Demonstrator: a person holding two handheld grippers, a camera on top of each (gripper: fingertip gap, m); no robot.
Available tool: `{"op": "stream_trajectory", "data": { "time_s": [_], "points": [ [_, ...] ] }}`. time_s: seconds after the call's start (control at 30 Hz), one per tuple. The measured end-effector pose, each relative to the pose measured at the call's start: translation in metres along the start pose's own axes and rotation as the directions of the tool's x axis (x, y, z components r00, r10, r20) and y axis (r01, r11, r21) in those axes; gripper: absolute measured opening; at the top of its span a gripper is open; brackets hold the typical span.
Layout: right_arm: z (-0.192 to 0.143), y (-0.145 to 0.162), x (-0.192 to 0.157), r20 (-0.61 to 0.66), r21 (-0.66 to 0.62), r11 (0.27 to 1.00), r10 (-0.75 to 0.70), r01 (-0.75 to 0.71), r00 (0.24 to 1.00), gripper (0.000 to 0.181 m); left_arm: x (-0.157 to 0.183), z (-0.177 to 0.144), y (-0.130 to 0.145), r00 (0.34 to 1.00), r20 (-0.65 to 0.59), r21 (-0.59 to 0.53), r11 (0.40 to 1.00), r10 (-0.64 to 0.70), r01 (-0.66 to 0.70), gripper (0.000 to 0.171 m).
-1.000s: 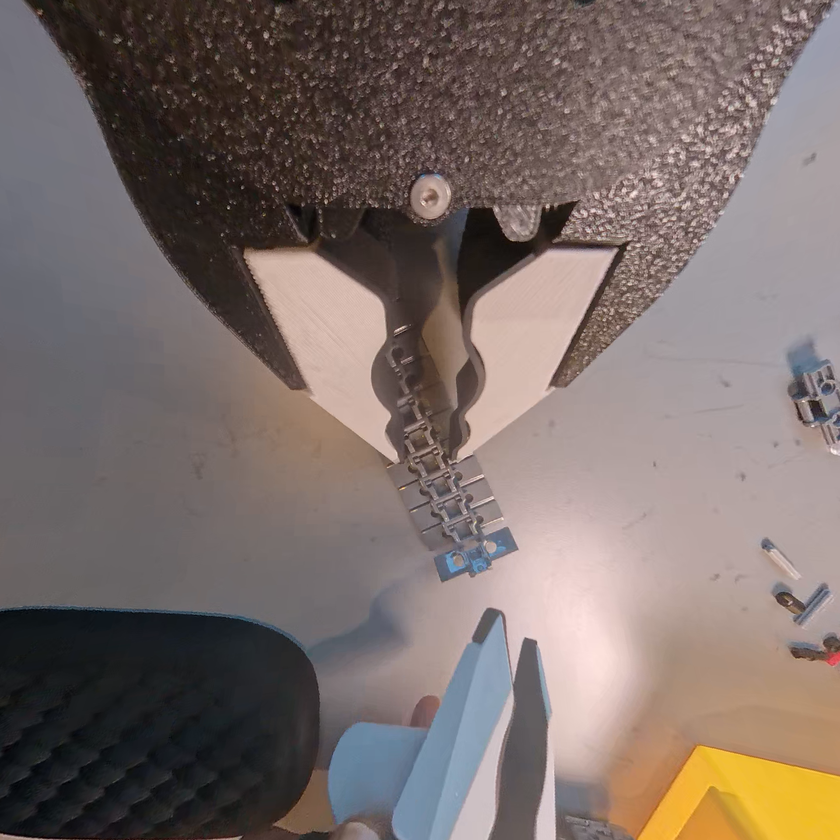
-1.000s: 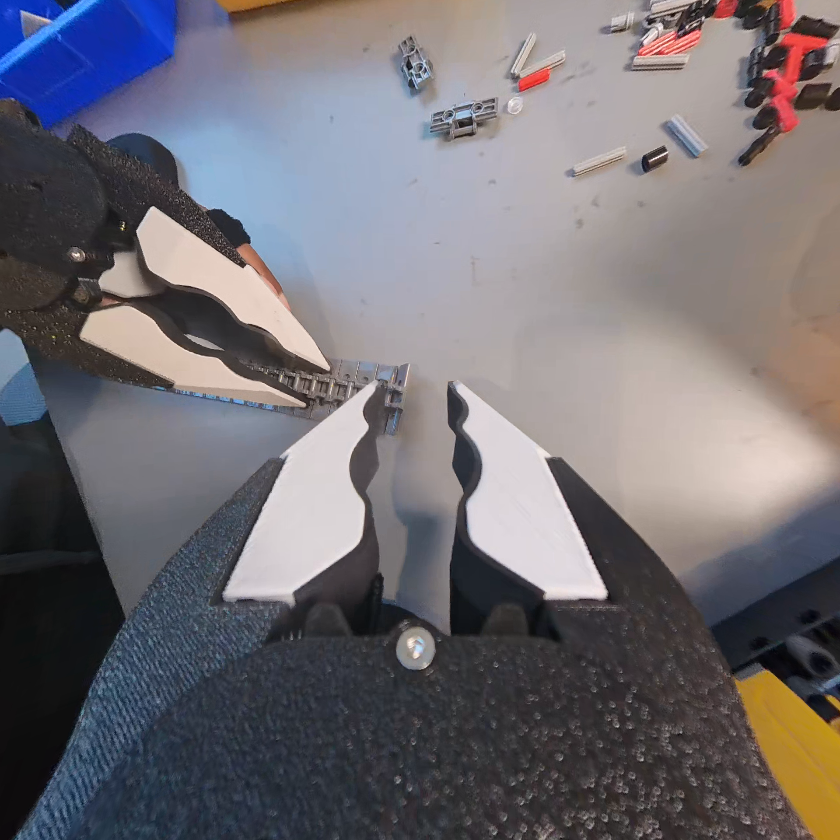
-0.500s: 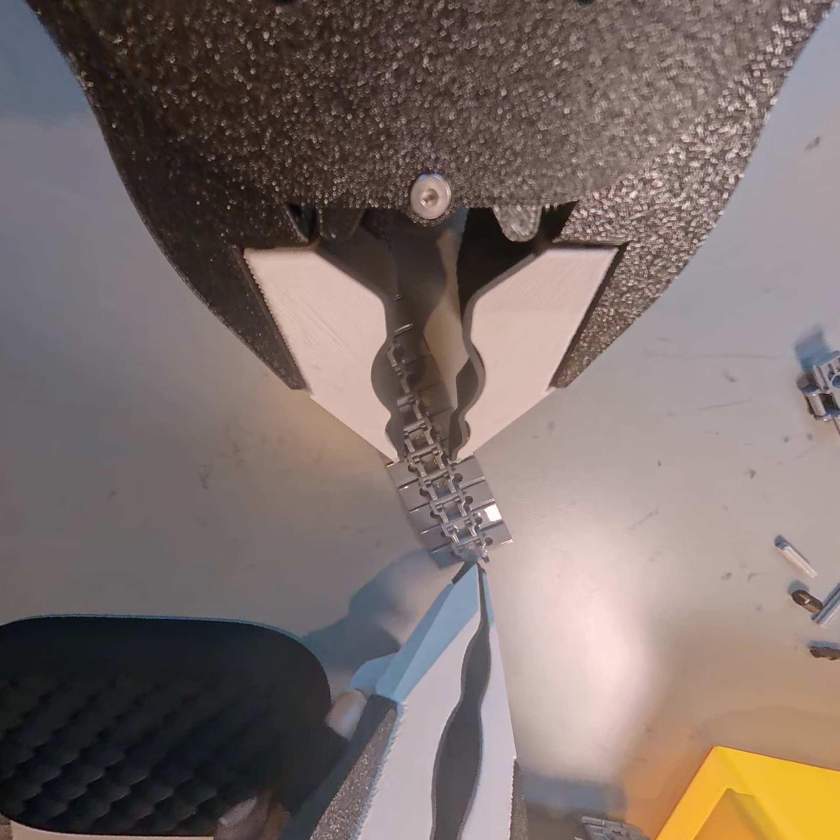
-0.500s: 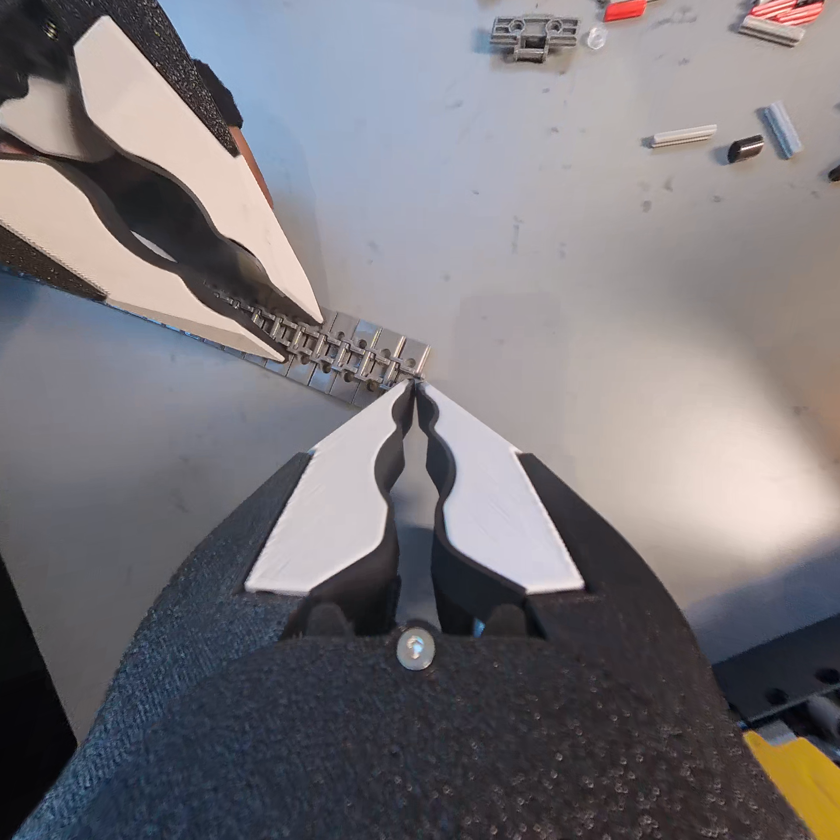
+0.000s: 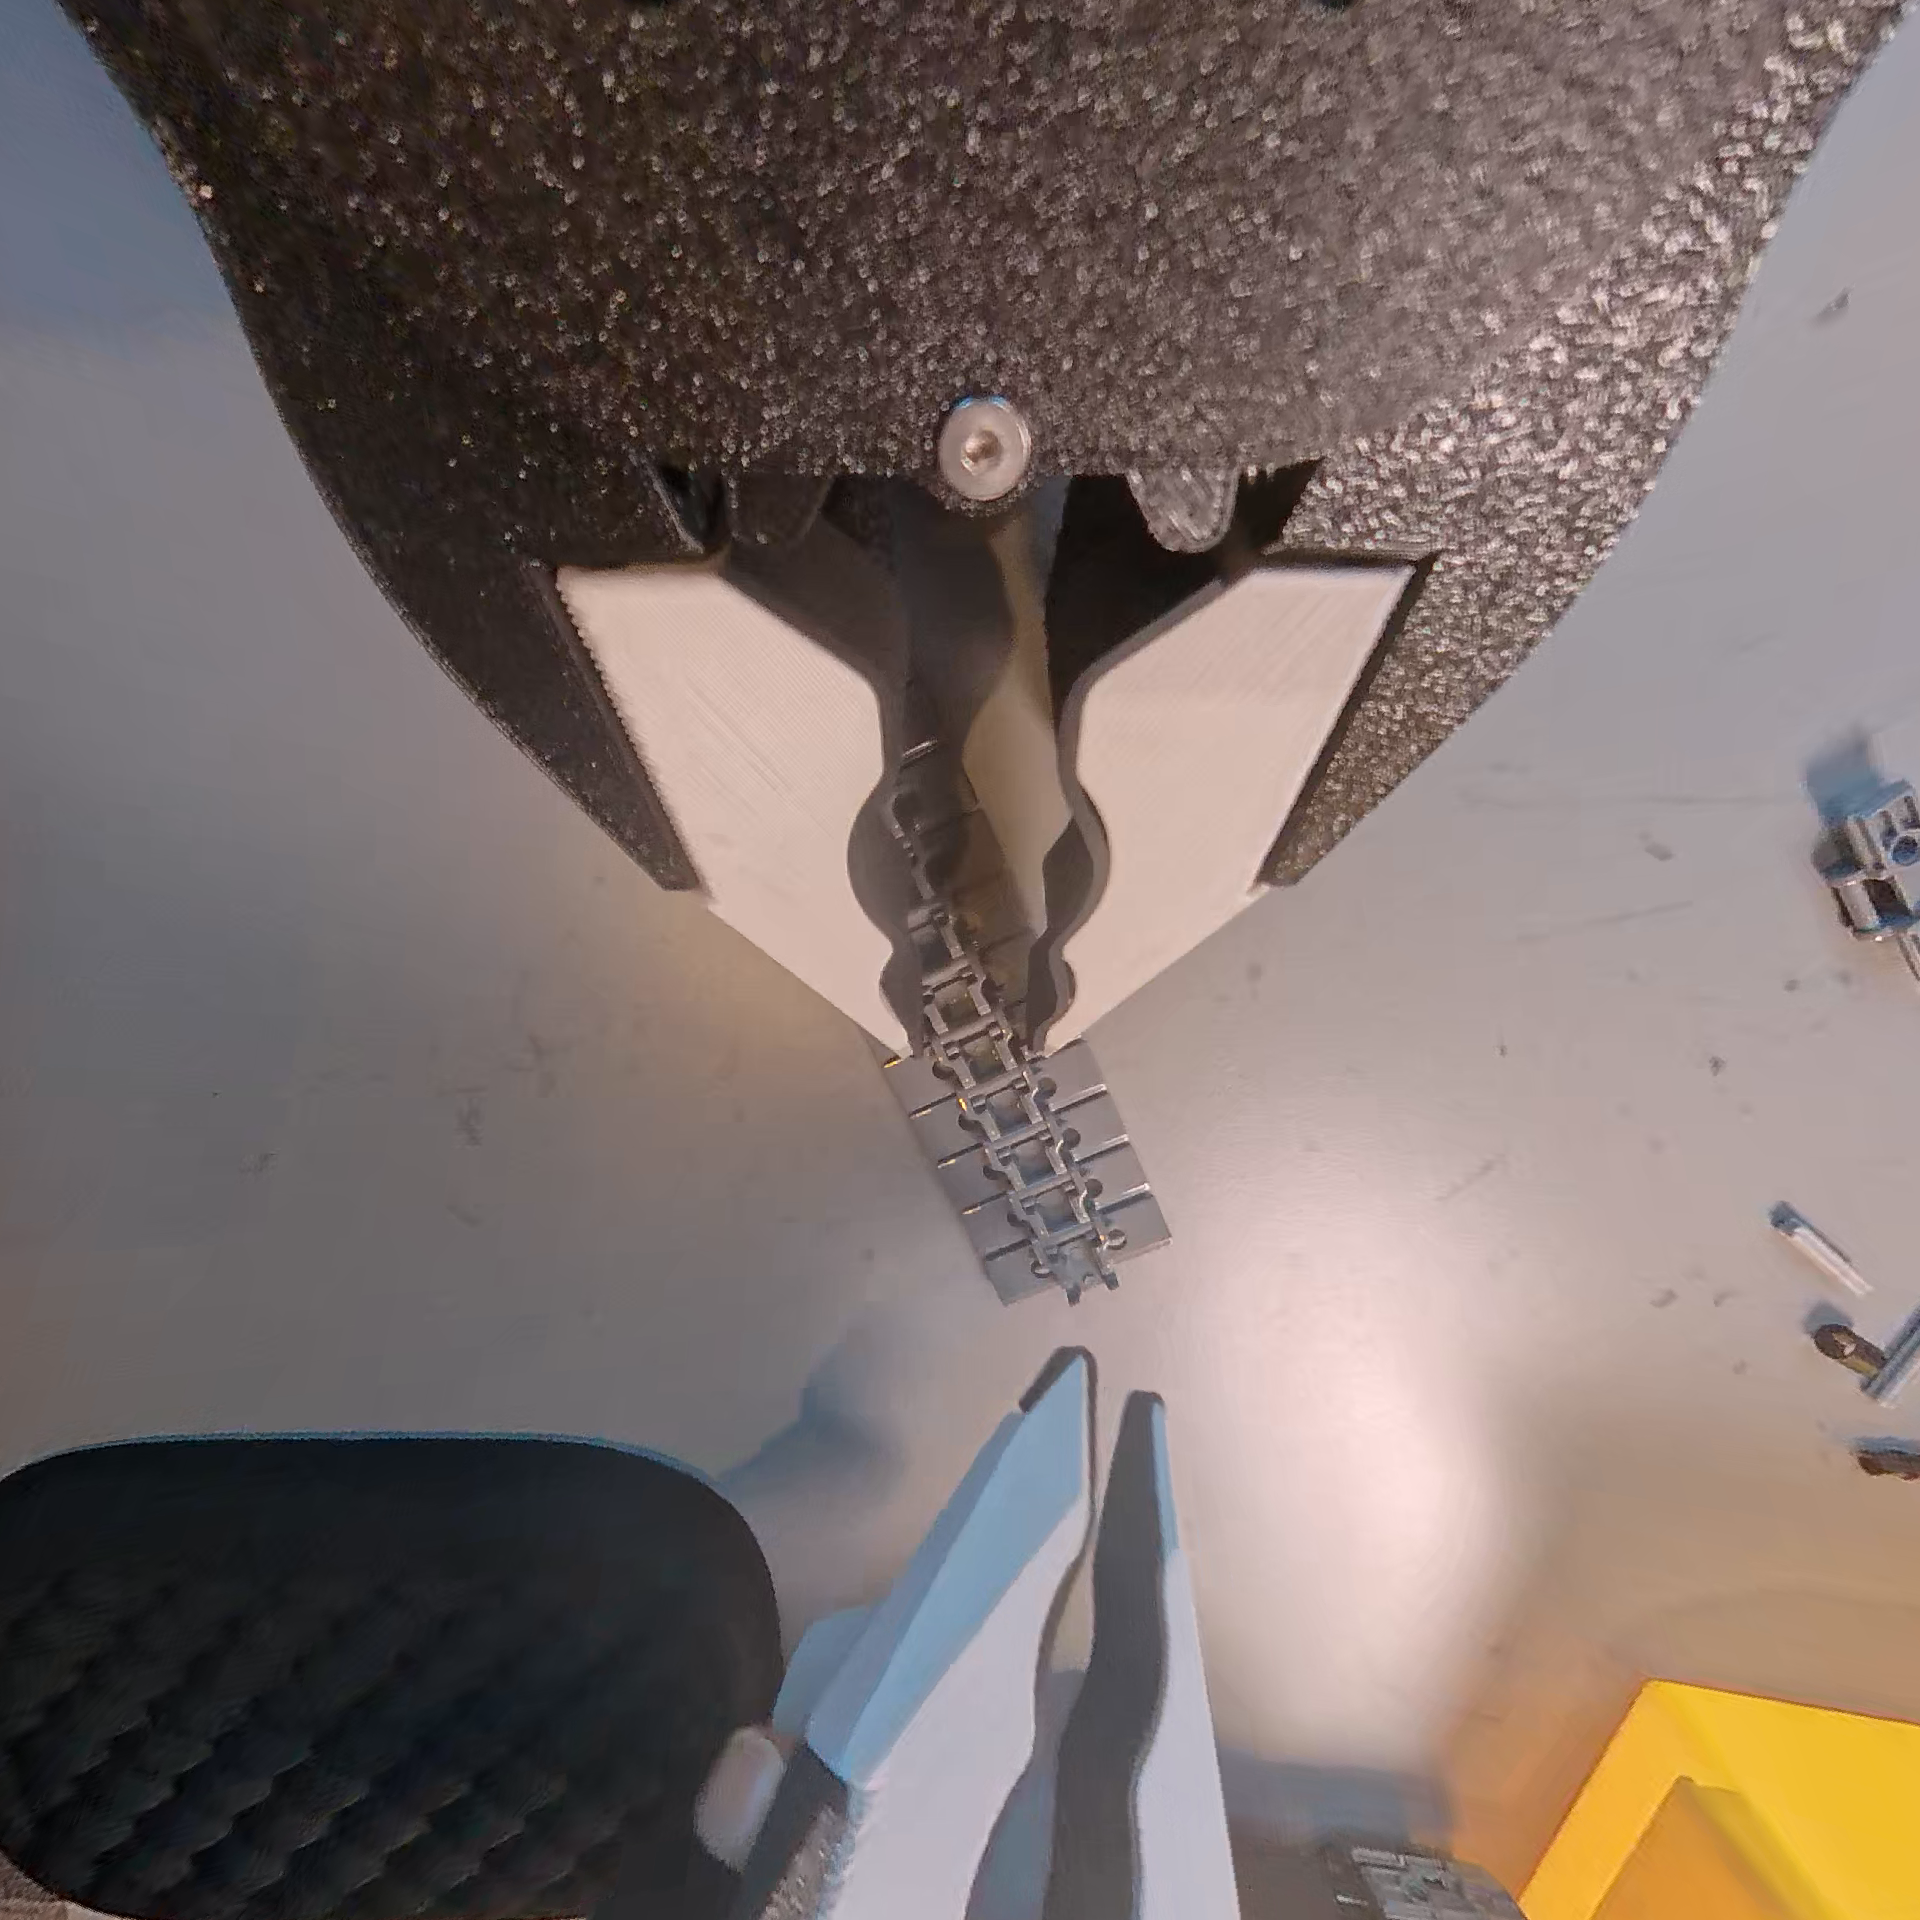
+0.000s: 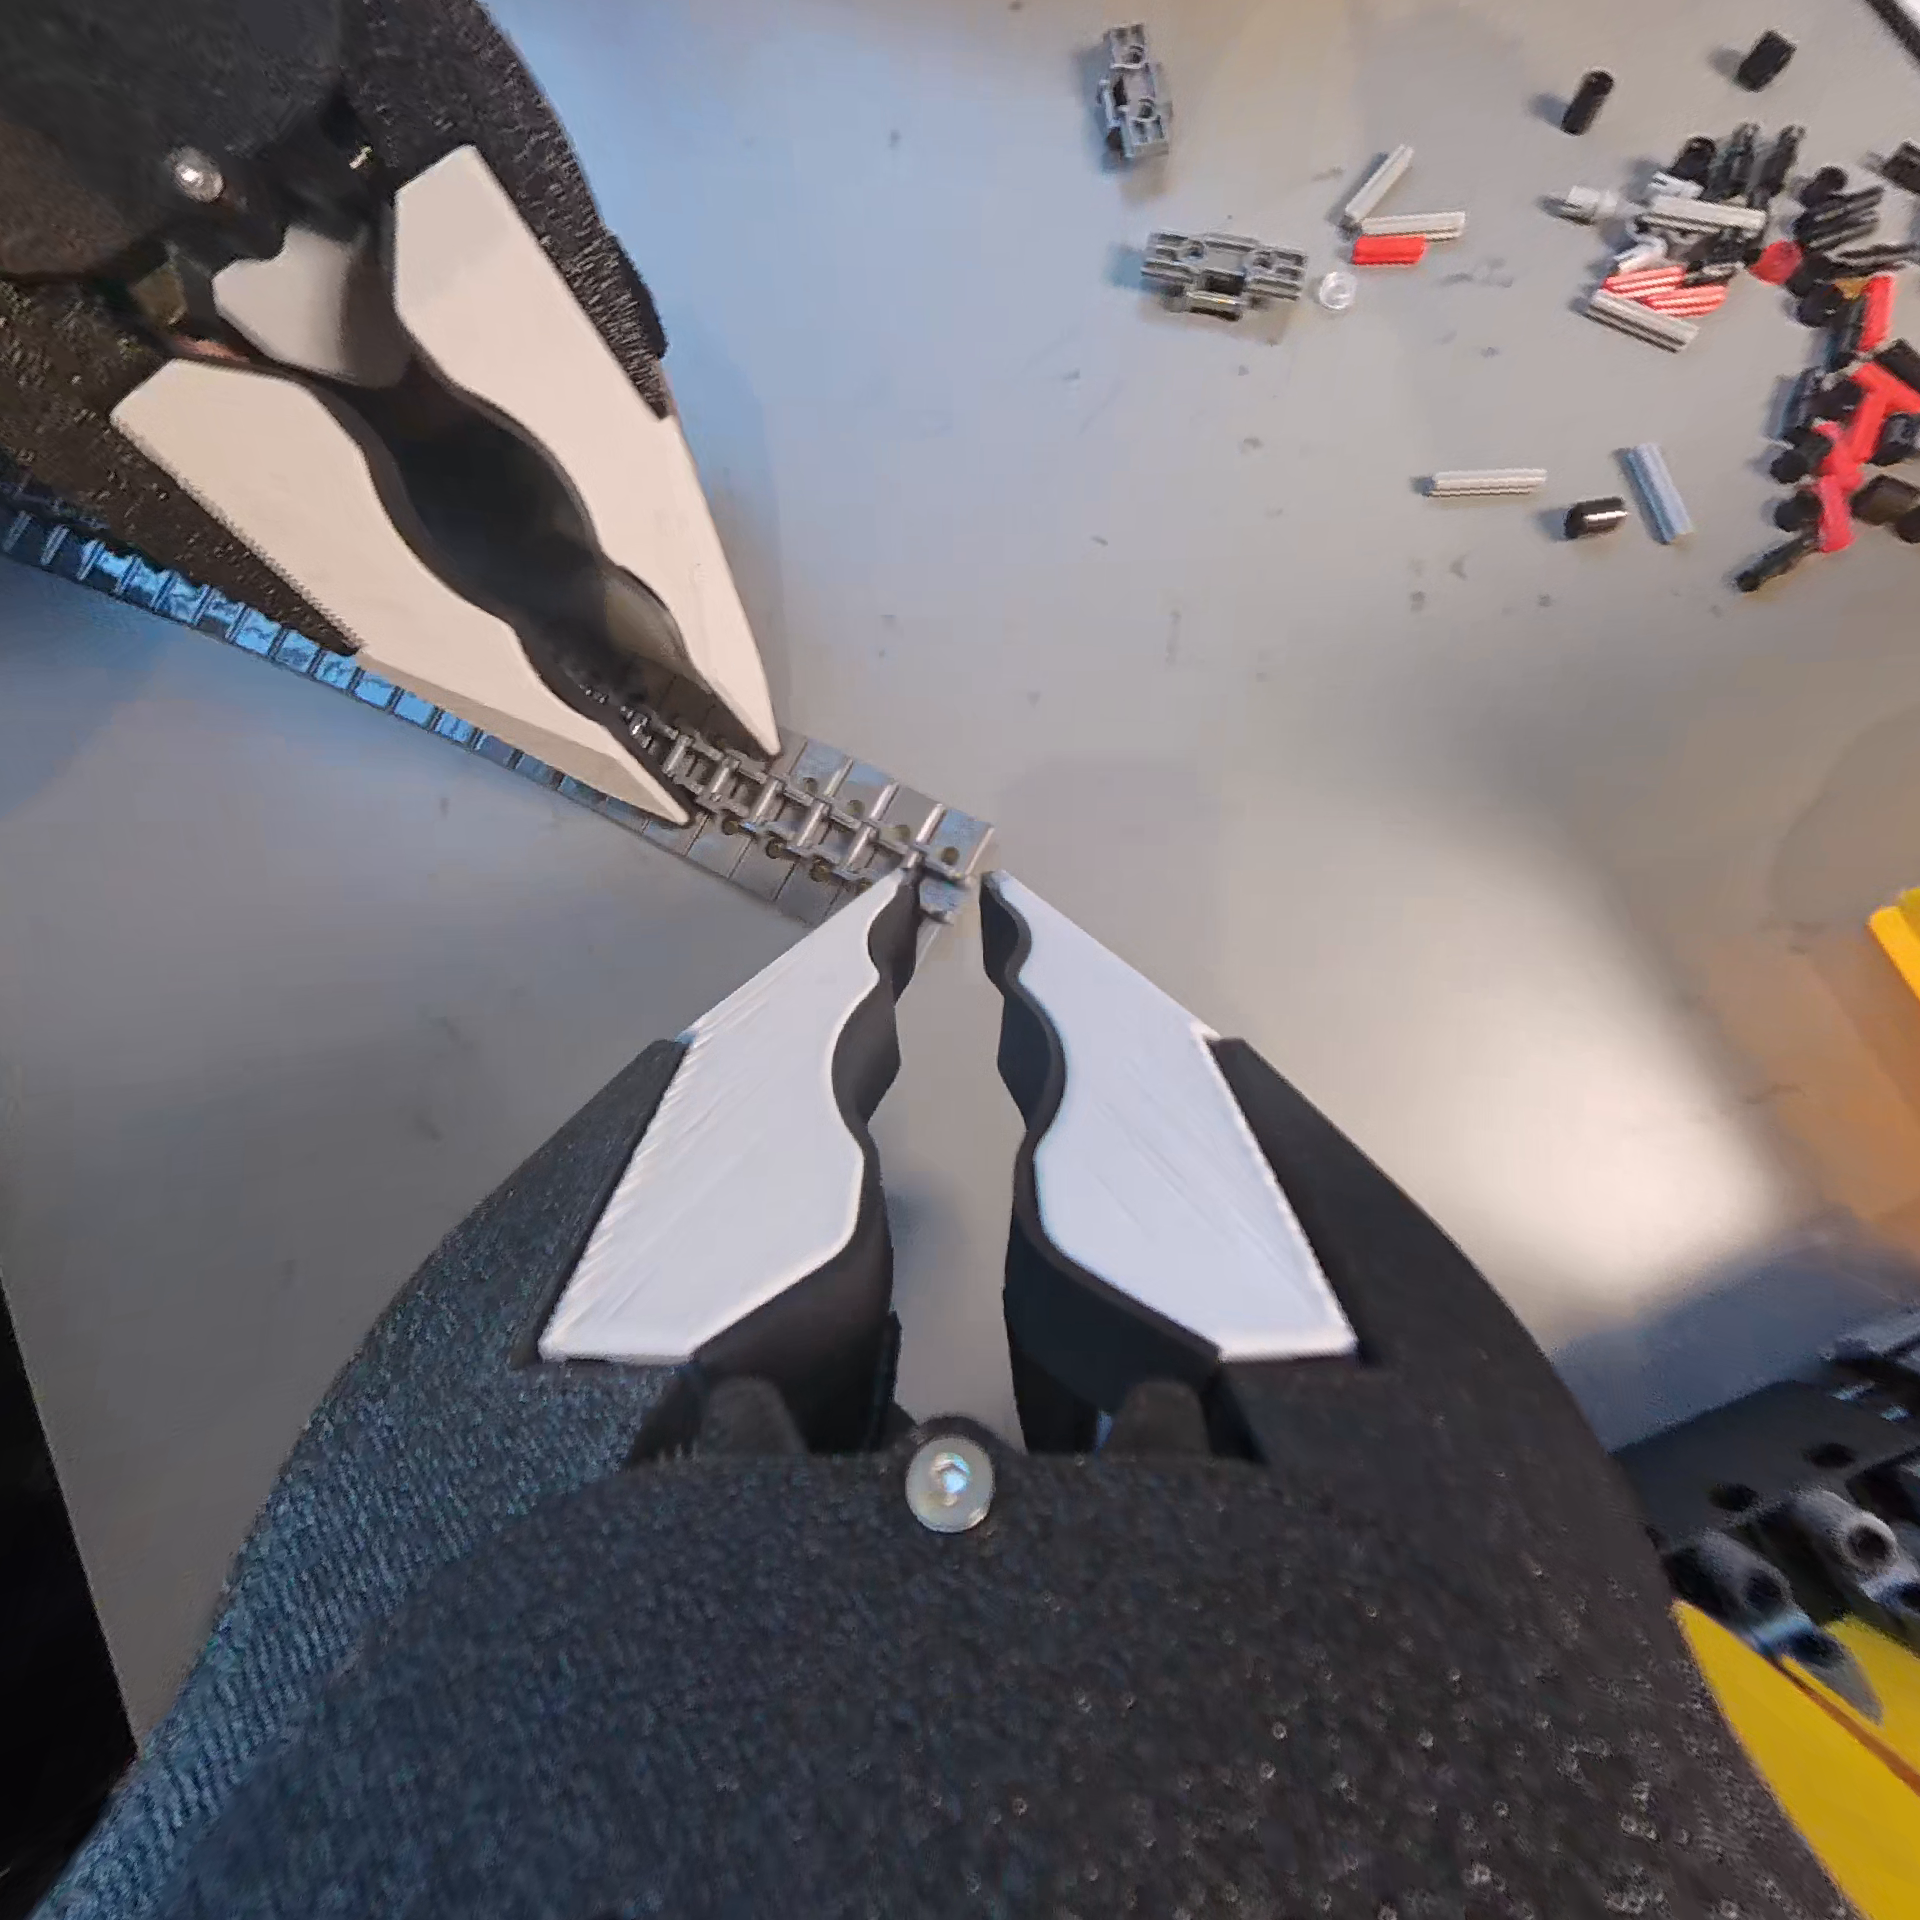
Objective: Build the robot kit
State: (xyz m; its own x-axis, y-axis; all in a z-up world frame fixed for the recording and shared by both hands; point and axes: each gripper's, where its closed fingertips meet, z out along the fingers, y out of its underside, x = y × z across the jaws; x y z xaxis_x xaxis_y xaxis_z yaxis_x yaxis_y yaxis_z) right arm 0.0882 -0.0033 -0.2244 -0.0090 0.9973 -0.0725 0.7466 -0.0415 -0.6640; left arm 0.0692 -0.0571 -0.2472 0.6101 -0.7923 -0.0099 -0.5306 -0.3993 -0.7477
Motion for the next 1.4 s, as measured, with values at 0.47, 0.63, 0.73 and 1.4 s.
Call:
{"op": "stream_trajectory", "data": {
  "time_s": [0.47, 0.63, 0.73, 1.4],
  "points": [
    [0.021, 0.011, -0.007, 0.103, -0.229, 0.968, 0.126, -0.100, 0.987, 0.005, 0.000, 0.000, 0.000, 1.000, 0.000, 0.004, 1.000, 0.009, -0.009, 0.018],
    [0.023, 0.010, -0.008, 0.088, -0.360, 0.933, 0.018, 0.015, 0.996, 0.005, 0.000, 0.000, 0.000, 1.000, 0.006, 0.002, 1.000, 0.013, -0.013, 0.018],
    [0.023, 0.010, -0.008, 0.085, -0.441, 0.895, -0.035, 0.069, 0.996, 0.004, 0.000, 0.000, 0.000, 1.000, 0.007, 0.001, 1.000, 0.013, -0.013, 0.018],
    [0.010, 0.000, -0.001, 0.125, -0.208, 0.973, 0.130, -0.102, 0.984, 0.011, 0.000, -0.001, 0.002, 0.999, 0.005, 0.002, 0.999, 0.033, -0.033, 0.018]
  ]
}}
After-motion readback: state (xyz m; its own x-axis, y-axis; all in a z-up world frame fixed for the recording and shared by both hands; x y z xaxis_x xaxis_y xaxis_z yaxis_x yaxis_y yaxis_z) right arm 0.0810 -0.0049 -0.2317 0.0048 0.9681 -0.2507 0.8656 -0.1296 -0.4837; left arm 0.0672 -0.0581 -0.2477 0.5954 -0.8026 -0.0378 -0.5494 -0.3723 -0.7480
